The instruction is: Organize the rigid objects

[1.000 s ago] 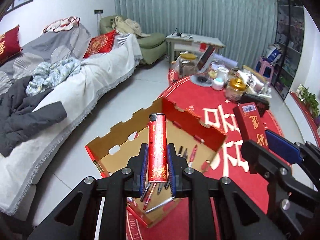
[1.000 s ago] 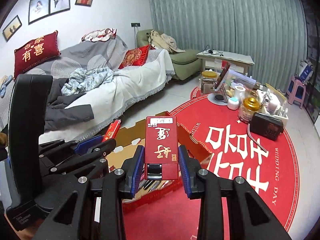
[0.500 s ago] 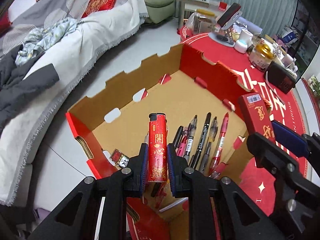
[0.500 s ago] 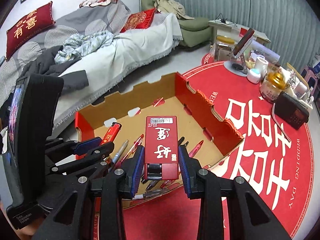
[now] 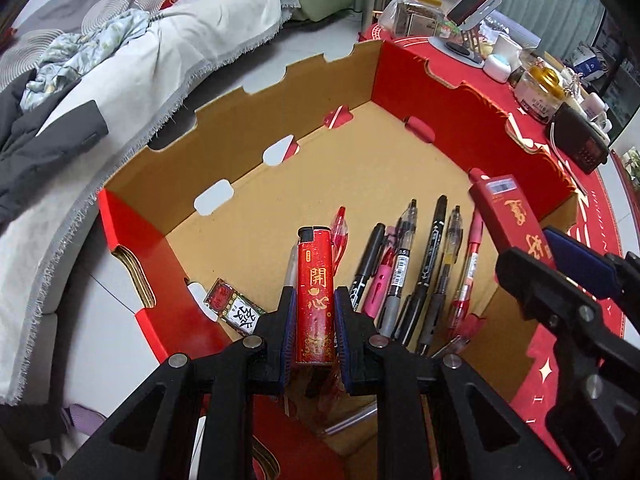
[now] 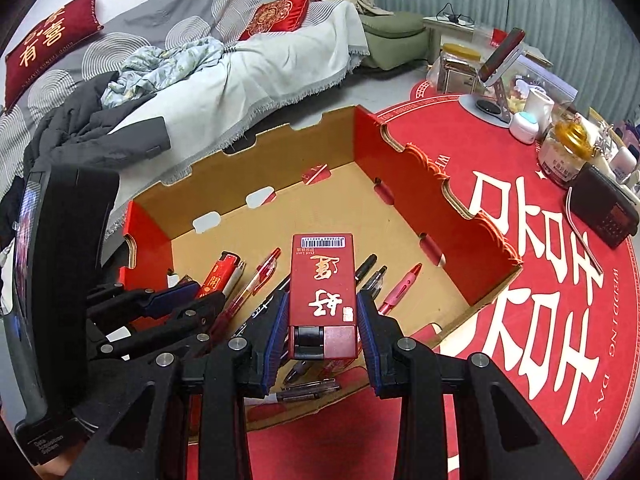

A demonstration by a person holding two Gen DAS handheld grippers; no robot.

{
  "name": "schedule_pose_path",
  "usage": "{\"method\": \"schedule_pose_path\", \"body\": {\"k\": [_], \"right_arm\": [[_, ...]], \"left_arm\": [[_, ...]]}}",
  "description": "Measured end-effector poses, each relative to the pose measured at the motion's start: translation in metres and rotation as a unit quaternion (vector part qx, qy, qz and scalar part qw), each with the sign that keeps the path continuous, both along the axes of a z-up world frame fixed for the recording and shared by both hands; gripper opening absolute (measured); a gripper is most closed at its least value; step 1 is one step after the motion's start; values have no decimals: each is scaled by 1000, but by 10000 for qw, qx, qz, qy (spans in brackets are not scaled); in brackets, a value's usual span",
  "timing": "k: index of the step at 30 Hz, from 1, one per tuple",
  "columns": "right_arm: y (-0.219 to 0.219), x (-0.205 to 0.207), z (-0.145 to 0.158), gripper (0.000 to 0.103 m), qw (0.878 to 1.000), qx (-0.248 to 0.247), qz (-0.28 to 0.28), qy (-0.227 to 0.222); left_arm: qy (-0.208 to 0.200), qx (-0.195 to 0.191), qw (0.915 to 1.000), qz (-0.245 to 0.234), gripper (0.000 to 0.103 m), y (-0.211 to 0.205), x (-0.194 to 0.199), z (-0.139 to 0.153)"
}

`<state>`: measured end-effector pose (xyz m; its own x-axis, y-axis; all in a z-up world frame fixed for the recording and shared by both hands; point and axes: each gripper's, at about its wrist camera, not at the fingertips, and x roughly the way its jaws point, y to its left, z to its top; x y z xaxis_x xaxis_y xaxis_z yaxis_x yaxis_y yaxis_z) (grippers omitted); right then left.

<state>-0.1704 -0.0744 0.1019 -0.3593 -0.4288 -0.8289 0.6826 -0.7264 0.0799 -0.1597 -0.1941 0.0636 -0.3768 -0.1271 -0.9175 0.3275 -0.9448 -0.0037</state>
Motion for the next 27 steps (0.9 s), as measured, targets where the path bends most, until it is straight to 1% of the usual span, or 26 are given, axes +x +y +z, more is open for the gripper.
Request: {"method": "schedule_pose_path", "body": {"k": [6,8,9,10,11,12,13,14,15,18,24,27], "right_arm": [[1,-3,-5,36,9999,12,-35,-102],[2,-4,-4,36,9999,-4,-71,-104],[4,-5,-3,37,9999,-40,-99,-120],[6,-6,-2,47,9998,-66,-143,-113],[8,-6,1,64,9998,-107,-171,-68],[9,-5,3,68,9997,-136,-188,-15],[10,-4,4,68,9997,-150,-189,21],[11,-4,5,68,9997,-148,-189,37],[12,-4,6,68,9997,-154,-194,44],[15,-5,7,68,9995,-163,-249,52],[18,-6,6,68,9995,-170,-271,51],[18,-5,7,68,9995,-187,-253,54]], "left_arm": [[-51,25,9999,-95,20,2,-1,-5],[-71,29,9999,-139,25,4,-1,-6],[-64,13,9998,-167,31,5,-1,-6],[-62,-19,9998,-212,37,7,-1,-5],[-51,-45,9996,-281,42,10,0,-5],[-28,-72,9994,-335,56,13,0,-3],[-2,-105,9994,-344,72,14,1,-2],[36,-151,9994,-315,77,15,2,-1],[62,-171,9994,-298,80,15,2,0],[78,-194,9995,-246,80,13,4,0],[137,26,9996,-236,80,9,6,1],[189,133,9994,-245,83,9,7,1]]}}
